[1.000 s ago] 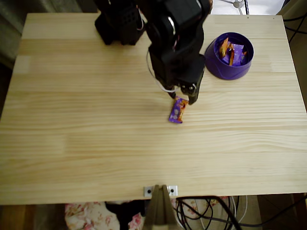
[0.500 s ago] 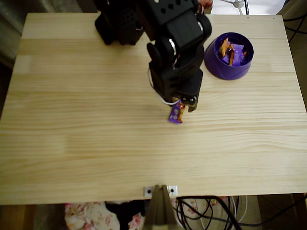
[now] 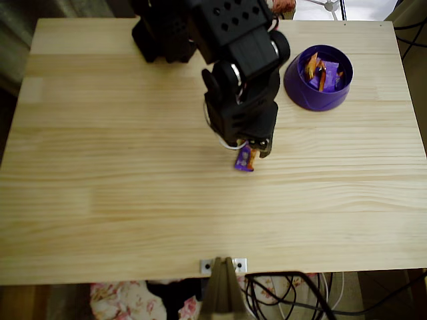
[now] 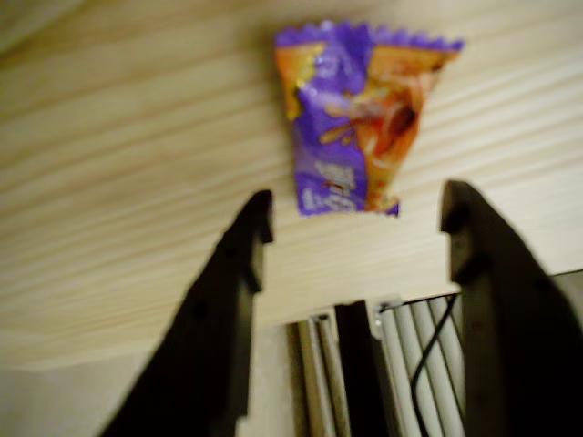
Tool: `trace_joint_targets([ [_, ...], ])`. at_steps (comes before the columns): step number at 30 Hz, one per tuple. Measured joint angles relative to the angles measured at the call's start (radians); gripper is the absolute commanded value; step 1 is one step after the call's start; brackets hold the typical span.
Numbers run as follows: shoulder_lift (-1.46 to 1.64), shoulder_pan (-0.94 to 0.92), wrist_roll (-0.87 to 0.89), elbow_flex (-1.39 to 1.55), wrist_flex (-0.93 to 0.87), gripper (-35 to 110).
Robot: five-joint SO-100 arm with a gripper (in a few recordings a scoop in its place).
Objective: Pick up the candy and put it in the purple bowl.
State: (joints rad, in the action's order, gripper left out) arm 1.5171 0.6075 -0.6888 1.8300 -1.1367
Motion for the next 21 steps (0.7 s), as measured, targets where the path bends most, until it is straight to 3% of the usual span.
trace_joint_targets([
  [21,-0.054,0.029,0.069,0.0,0.06,24],
])
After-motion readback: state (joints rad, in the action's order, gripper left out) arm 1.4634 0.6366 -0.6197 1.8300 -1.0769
